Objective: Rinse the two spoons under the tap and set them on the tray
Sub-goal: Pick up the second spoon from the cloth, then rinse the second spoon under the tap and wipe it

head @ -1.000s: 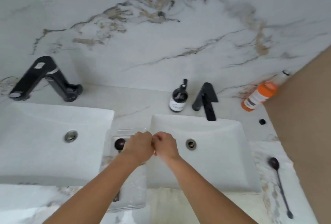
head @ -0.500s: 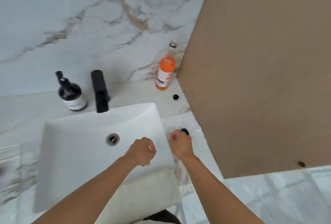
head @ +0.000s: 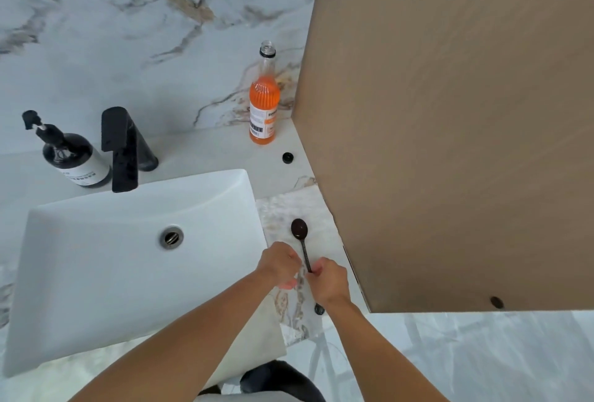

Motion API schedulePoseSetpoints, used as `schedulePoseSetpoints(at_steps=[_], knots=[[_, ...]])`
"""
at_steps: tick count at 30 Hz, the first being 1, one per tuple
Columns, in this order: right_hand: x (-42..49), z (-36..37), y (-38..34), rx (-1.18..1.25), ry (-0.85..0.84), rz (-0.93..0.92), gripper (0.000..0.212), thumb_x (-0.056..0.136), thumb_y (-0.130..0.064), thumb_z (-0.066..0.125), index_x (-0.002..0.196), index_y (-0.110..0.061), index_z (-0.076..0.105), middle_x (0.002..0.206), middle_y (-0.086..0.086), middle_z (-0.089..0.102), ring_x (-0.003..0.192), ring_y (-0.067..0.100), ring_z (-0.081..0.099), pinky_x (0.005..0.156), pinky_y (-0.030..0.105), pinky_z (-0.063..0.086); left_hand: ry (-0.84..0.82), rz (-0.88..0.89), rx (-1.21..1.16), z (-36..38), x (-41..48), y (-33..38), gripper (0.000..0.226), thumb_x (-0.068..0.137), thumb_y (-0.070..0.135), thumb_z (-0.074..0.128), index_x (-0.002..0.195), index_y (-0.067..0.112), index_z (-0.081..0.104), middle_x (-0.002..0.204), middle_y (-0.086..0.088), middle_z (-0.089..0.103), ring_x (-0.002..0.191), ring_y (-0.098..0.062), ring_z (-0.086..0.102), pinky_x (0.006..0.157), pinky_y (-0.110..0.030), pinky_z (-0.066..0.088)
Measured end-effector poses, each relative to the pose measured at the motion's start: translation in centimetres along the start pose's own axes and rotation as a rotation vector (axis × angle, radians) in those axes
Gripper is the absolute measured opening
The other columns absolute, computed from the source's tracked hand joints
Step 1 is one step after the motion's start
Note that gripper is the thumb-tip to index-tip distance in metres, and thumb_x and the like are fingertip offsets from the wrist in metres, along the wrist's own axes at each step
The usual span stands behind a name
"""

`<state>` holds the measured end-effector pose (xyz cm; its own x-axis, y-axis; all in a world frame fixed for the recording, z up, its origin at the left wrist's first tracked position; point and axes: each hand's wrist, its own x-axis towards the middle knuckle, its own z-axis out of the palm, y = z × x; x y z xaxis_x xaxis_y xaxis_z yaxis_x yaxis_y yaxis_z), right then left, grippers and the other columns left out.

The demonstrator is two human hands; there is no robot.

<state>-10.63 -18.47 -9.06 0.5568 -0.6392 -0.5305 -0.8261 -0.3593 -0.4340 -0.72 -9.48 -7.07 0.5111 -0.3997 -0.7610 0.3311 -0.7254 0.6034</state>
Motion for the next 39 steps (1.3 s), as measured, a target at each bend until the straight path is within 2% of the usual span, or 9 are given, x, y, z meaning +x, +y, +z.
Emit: schedulePoseSetpoints(at_steps=[4, 8, 12, 18, 22, 28, 31, 35, 39], knots=[[0.7, 0.3, 0.3, -0.042, -0.013, 0.011, 0.008, 0.086, -0.008, 0.057, 0.079, -0.010, 0.060, 0.079, 0.005, 0.063, 0.071, 0.020, 0.056, 0.063, 0.028, 0.047, -0.032, -0.076, -0.069, 0.6, 0.5, -0.2, 0.013, 0.091, 0.008, 0.060, 0.093, 0.002, 0.070, 0.098, -0.021, 0.075, 0.082, -0.034, 0.076, 0.076, -0.043, 0.063], [1.2, 0.5, 0.7, -0.004, -0.085, 0.020, 0.009, 0.088, -0.011, 0.060, 0.088, -0.006, 0.068, 0.088, 0.007, 0.068, 0.082, 0.023, 0.062, 0.069, 0.026, 0.048, -0.068, -0.143, -0.234, 1.1, 0.9, -0.7, 0.008, 0.090, 0.000, 0.059, 0.089, 0.006, 0.063, 0.083, -0.016, 0.062, 0.067, -0.030, 0.064, 0.071, -0.037, 0.061], [1.3, 0.0, 0.6, 0.218, -0.232, 0.064, 0.030, 0.089, -0.009, 0.063, 0.062, -0.011, 0.053, 0.062, 0.004, 0.051, 0.057, 0.019, 0.050, 0.054, 0.026, 0.042, -0.055, -0.109, -0.311, 1.2, 1.1, -1.2, 0.009, 0.092, 0.008, 0.062, 0.088, 0.004, 0.069, 0.086, -0.018, 0.067, 0.074, -0.033, 0.066, 0.082, -0.043, 0.061], [0.5, -1.2, -2.2, 0.409, -0.503, -0.057, 0.015, 0.093, 0.000, 0.057, 0.079, 0.001, 0.064, 0.057, 0.008, 0.051, 0.047, 0.016, 0.046, 0.049, 0.025, 0.044, 0.004, -0.024, -0.476, -1.9, 0.9, -2.0, 0.019, 0.092, 0.021, 0.067, 0.098, 0.004, 0.073, 0.085, -0.012, 0.068, 0.070, -0.025, 0.066, 0.069, -0.033, 0.060], [0.2, 0.9, -7.0, 0.381, -0.606, -0.119, 0.016, 0.092, -0.003, 0.061, 0.076, -0.003, 0.064, 0.057, 0.007, 0.052, 0.047, 0.016, 0.047, 0.052, 0.025, 0.045, 0.066, -0.030, -0.707, -6.5, -0.1, -4.3, 0.018, 0.096, 0.024, 0.062, 0.094, 0.008, 0.071, 0.088, -0.006, 0.071, 0.074, -0.024, 0.066, 0.079, -0.037, 0.058], [-0.6, 4.4, -16.5, 0.200, -0.870, -0.158, 0.005, 0.088, 0.001, 0.062, 0.083, 0.001, 0.062, 0.063, 0.012, 0.056, 0.051, 0.018, 0.053, 0.054, 0.028, 0.047, 0.209, -0.068, -0.946, -13.6, -1.9, -8.9, 0.022, 0.097, 0.026, 0.059, 0.092, 0.008, 0.071, 0.081, -0.004, 0.068, 0.062, -0.019, 0.061, 0.056, -0.028, 0.051], [-0.5, 4.7, -22.0, 0.056, -0.719, -0.199, 0.004, 0.085, 0.003, 0.061, 0.082, 0.001, 0.064, 0.074, 0.017, 0.062, 0.057, 0.023, 0.058, 0.061, 0.032, 0.052, 0.238, -0.043, -1.014, -16.1, -2.4, -10.4, 0.021, 0.096, 0.022, 0.062, 0.086, 0.004, 0.069, 0.070, -0.006, 0.067, 0.053, -0.020, 0.054, 0.053, -0.029, 0.051], [-0.1, 4.0, -30.9, 0.493, -0.491, -0.270, 0.008, 0.086, 0.001, 0.060, 0.090, 0.005, 0.065, 0.079, 0.020, 0.066, 0.058, 0.028, 0.063, 0.063, 0.035, 0.056, 0.270, -0.001, -1.030, -18.5, -2.5, -11.9, 0.021, 0.095, 0.020, 0.063, 0.084, 0.004, 0.069, 0.066, -0.006, 0.068, 0.053, -0.020, 0.053, 0.052, -0.028, 0.051], [-0.7, 4.5, -38.0, 0.600, -0.510, -0.347, 0.020, 0.092, -0.017, 0.064, 0.104, 0.000, 0.061, 0.084, 0.018, 0.071, 0.065, 0.029, 0.071, 0.060, 0.032, 0.062, 0.390, 0.018, -0.914, -19.8, -2.2, -12.8, 0.021, 0.095, 0.017, 0.061, 0.084, 0.002, 0.071, 0.065, -0.007, 0.066, 0.048, -0.018, 0.049, 0.049, -0.027, 0.047]])
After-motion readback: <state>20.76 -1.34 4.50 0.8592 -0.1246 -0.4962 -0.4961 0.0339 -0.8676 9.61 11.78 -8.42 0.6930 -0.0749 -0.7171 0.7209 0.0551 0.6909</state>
